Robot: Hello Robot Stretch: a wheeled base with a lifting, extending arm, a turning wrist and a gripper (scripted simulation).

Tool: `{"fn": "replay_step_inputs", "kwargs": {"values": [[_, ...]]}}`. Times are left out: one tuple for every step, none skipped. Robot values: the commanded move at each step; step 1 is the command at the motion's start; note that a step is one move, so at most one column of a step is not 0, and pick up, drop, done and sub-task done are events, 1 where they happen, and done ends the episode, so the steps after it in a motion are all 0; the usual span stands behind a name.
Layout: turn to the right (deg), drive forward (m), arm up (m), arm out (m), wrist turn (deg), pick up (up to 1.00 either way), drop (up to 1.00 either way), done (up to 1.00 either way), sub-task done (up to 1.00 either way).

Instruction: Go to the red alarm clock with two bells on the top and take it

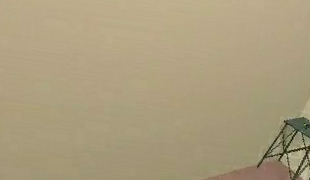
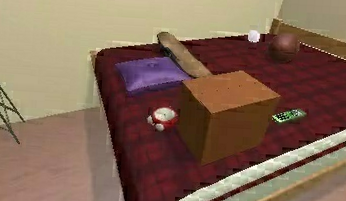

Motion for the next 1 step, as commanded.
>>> {"fn": "replay_step_inputs", "kwargs": {"values": [[21.0, 0.00, 0.00, 0.00, 0.0, 0.00, 0.00, 0.00, 0.00]]}}
